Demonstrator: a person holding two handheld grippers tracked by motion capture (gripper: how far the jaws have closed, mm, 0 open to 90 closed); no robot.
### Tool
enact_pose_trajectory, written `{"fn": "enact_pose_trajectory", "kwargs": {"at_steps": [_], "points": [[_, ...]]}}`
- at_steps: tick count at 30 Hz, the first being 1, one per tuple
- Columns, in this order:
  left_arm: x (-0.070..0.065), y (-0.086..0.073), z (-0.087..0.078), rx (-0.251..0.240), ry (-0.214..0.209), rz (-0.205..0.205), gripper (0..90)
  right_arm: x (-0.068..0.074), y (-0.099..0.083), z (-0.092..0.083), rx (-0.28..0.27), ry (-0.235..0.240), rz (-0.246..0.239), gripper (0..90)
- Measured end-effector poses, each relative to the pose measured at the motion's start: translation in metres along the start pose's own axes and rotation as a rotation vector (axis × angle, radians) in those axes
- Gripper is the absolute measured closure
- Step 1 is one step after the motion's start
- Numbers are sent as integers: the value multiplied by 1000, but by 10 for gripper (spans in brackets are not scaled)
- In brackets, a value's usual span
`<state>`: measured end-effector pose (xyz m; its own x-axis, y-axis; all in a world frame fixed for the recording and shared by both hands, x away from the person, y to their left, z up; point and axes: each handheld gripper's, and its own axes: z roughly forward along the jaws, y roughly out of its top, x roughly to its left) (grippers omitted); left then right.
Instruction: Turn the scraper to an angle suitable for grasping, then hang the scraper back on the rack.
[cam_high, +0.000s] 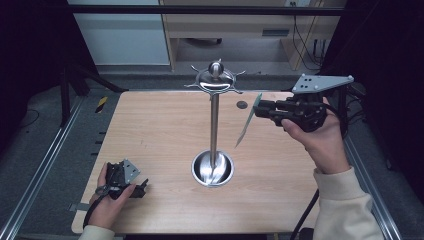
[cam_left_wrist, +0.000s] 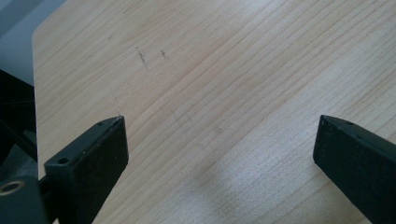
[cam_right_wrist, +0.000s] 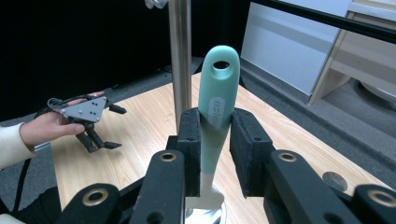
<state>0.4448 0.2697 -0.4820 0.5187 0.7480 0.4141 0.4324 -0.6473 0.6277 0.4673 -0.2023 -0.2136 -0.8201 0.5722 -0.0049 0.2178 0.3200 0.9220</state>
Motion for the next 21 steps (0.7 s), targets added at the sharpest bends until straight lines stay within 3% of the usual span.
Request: {"fn": "enact_pose_trajectory", "kwargs": {"at_steps": [21], "points": [[-1, 0, 1, 5, -3, 10, 30, 12, 14, 4, -2, 58, -41, 742]]}}
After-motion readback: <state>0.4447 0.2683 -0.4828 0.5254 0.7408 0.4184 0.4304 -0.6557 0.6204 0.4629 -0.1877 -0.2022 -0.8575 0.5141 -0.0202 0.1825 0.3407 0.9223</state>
